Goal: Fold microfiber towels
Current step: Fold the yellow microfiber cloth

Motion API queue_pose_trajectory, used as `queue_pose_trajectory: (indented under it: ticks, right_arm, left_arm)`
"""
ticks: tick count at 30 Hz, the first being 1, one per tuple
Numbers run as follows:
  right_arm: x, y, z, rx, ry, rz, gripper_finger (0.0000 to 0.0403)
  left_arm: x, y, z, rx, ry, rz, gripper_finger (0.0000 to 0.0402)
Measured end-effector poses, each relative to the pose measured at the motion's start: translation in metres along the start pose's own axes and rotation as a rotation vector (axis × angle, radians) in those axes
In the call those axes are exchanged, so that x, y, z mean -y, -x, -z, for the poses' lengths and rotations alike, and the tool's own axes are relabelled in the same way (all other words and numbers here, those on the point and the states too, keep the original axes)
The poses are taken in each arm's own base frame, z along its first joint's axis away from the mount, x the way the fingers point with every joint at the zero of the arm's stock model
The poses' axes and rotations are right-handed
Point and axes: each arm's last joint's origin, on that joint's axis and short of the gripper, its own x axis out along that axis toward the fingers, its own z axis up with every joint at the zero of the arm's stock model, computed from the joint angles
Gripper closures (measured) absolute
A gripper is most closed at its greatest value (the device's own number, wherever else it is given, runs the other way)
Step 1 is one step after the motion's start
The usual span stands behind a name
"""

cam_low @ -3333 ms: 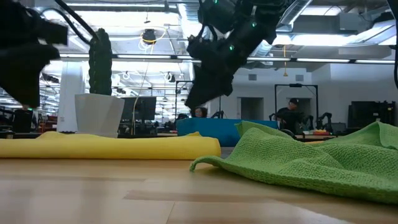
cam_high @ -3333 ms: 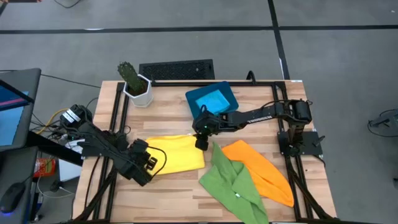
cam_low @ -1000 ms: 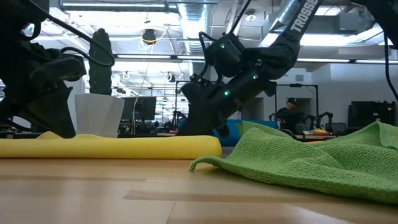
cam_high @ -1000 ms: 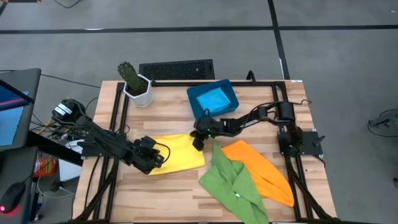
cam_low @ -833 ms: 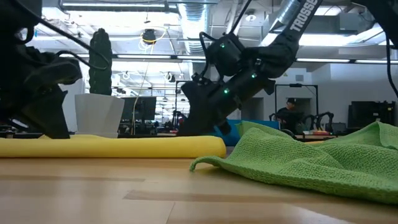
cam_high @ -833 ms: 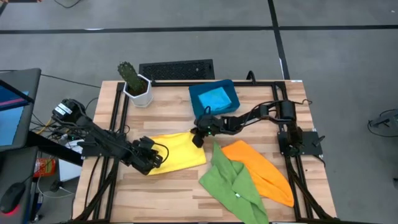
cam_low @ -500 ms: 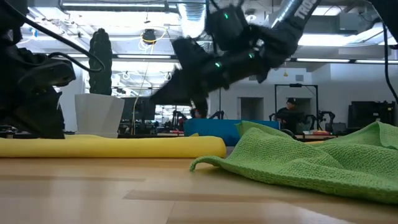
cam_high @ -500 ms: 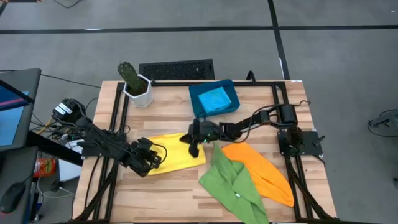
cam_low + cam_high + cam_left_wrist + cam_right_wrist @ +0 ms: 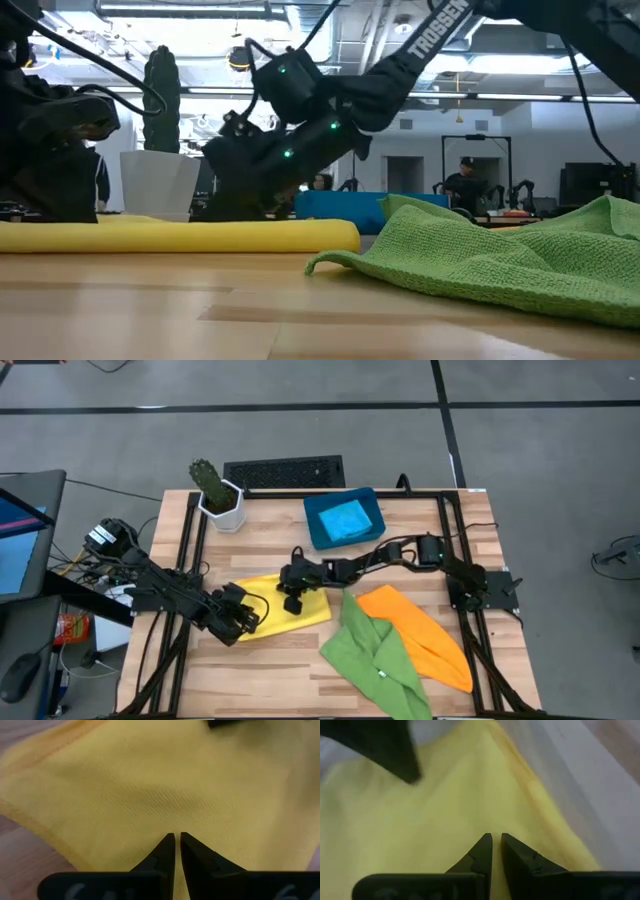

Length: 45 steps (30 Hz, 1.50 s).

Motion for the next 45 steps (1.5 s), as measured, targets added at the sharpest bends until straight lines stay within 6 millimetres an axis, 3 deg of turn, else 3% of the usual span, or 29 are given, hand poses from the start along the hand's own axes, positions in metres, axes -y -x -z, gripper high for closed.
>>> queue_pose_trajectory:
  ticks: [3, 7, 11, 14, 16, 18, 21, 23, 29, 34, 39, 43, 45]
  right_arm:
    - [0.005, 0.000, -0.002, -0.012, -0.007, 0.011, 0.0338]
    - [0.001, 0.015, -0.023, 0.026, 0.002, -0.064, 0.0338]
    - [-0.017, 0.041, -0.049, 0.052, 0.023, -0.171, 0.0342]
    - [-0.038, 0.065, -0.054, 0.080, 0.058, -0.246, 0.0355]
    - [-0.052, 0.080, -0.043, 0.099, 0.055, -0.289, 0.0369]
    - [-0.065, 0.091, -0.020, 0.127, 0.037, -0.325, 0.0386]
    - [-0.081, 0.103, 0.020, 0.191, -0.019, -0.283, 0.0392]
    - [-0.087, 0.107, 0.035, 0.235, -0.046, -0.215, 0.0384]
    - [-0.087, 0.090, 0.070, 0.152, -0.056, -0.152, 0.0383]
    - [-0.085, 0.074, 0.093, 0.089, -0.076, -0.140, 0.0394]
    - [-0.088, 0.071, 0.100, 0.065, -0.098, -0.150, 0.0378]
    - [-0.096, 0.082, 0.088, 0.084, -0.057, -0.201, 0.0384]
    - [-0.101, 0.092, 0.073, 0.162, -0.009, -0.227, 0.0391]
  left_arm:
    - [0.000, 0.000, 0.000, -0.007, -0.010, -0.001, 0.0382]
    - [0.002, 0.001, 0.000, 0.006, 0.016, 0.021, 0.0382]
    - [0.025, 0.015, -0.005, 0.079, 0.060, 0.156, 0.0382]
    - [0.043, 0.031, -0.008, 0.135, 0.025, 0.228, 0.0382]
    - [0.053, 0.042, -0.006, 0.174, 0.010, 0.274, 0.0383]
    - [0.060, 0.048, 0.000, 0.227, 0.009, 0.318, 0.0388]
    - [0.059, 0.048, 0.015, 0.290, -0.003, 0.330, 0.0399]
    - [0.058, 0.040, 0.025, 0.299, 0.003, 0.311, 0.0399]
    - [0.055, 0.006, 0.053, 0.239, 0.018, 0.232, 0.0401]
    - [0.054, -0.012, 0.068, 0.163, 0.032, 0.209, 0.0401]
    - [0.054, -0.014, 0.072, 0.130, 0.018, 0.203, 0.0401]
    - [0.054, -0.012, 0.073, 0.122, 0.014, 0.208, 0.0401]
    - [0.054, -0.012, 0.073, 0.121, 0.015, 0.208, 0.0401]
